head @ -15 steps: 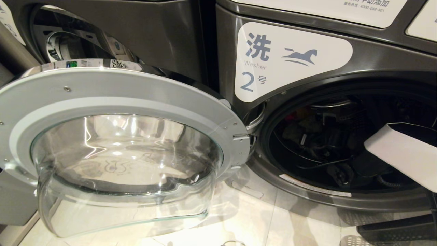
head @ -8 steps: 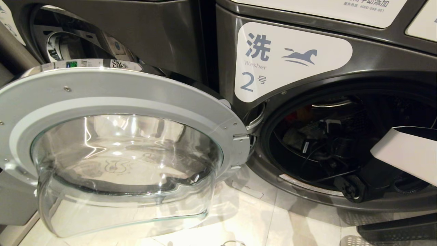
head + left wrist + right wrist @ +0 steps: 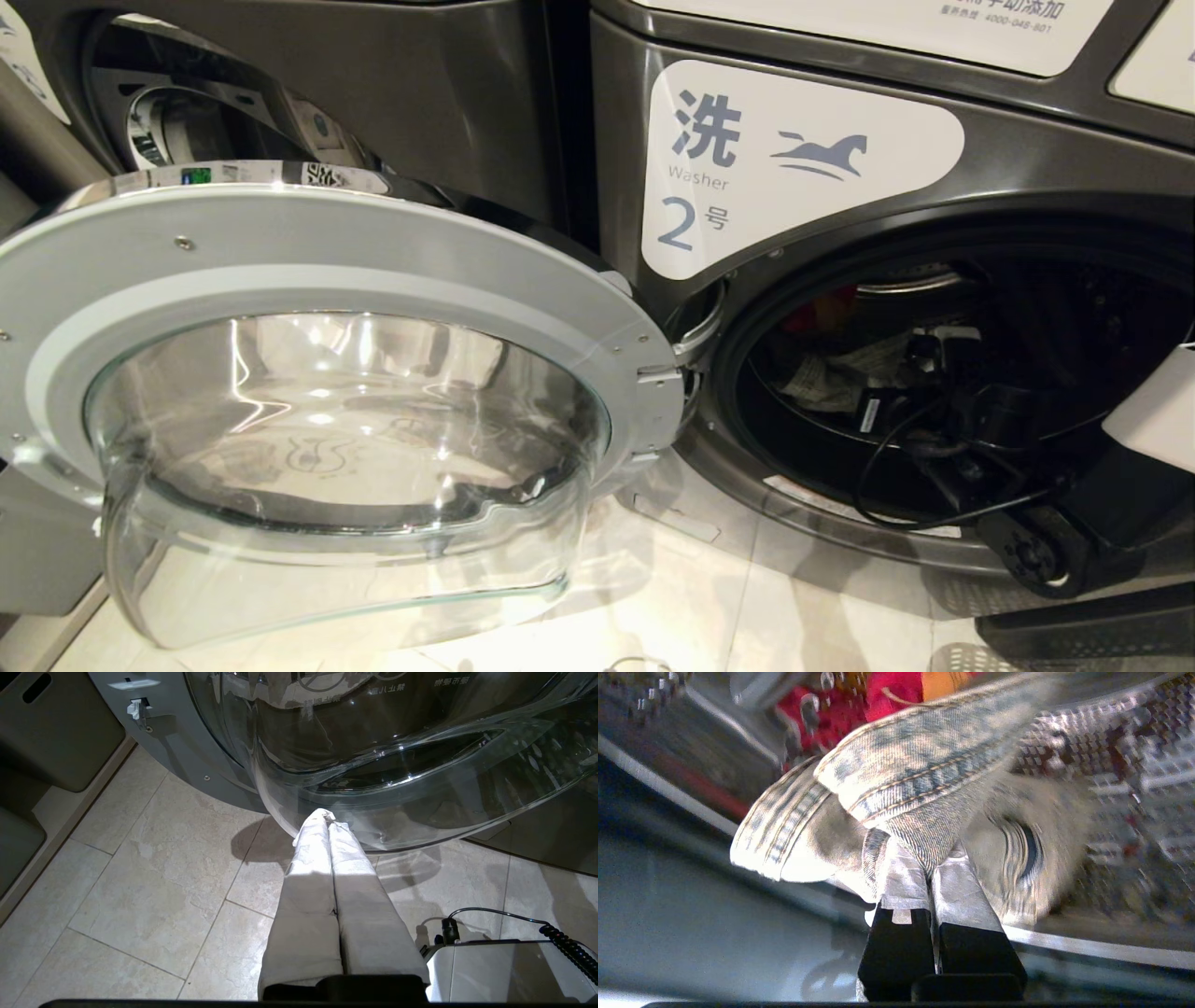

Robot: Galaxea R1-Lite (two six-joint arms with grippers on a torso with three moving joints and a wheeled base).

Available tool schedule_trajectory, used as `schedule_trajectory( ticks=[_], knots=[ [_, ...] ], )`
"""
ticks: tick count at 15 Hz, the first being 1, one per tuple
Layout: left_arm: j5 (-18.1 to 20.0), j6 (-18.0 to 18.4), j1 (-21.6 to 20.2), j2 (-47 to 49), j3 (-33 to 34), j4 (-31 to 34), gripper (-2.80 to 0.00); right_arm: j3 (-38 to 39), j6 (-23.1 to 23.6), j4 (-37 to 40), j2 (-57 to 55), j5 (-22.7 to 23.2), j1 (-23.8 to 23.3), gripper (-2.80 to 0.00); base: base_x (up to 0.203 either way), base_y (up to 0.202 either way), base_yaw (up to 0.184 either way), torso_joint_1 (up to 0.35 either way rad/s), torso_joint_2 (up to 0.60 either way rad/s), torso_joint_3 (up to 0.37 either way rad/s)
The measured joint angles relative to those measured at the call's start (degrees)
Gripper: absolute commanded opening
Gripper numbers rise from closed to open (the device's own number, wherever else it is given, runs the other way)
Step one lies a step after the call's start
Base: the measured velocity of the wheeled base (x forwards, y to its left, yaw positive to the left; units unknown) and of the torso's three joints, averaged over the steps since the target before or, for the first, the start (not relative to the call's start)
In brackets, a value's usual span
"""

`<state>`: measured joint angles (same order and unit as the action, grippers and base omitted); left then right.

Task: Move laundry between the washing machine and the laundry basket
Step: Pick a cloth and place it into the basket

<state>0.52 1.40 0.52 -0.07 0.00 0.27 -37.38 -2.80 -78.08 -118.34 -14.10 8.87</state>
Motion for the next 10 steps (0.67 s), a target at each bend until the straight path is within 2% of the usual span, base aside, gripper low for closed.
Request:
schedule_trajectory(
  ticks=[4, 10],
  knots=[
    [0.0, 0.0, 0.0, 0.0, 0.0, 0.0, -2.8, 9.9, 0.4, -8.5, 2.3, 0.1, 1.4, -2.8, 0.0, 0.0, 0.0, 0.0, 0.0, 0.0],
    [0.0, 0.0, 0.0, 0.0, 0.0, 0.0, -2.8, 24.9, 0.3, -9.1, 11.0, -0.4, 9.0, -2.8, 0.0, 0.0, 0.0, 0.0, 0.0, 0.0]
  ],
)
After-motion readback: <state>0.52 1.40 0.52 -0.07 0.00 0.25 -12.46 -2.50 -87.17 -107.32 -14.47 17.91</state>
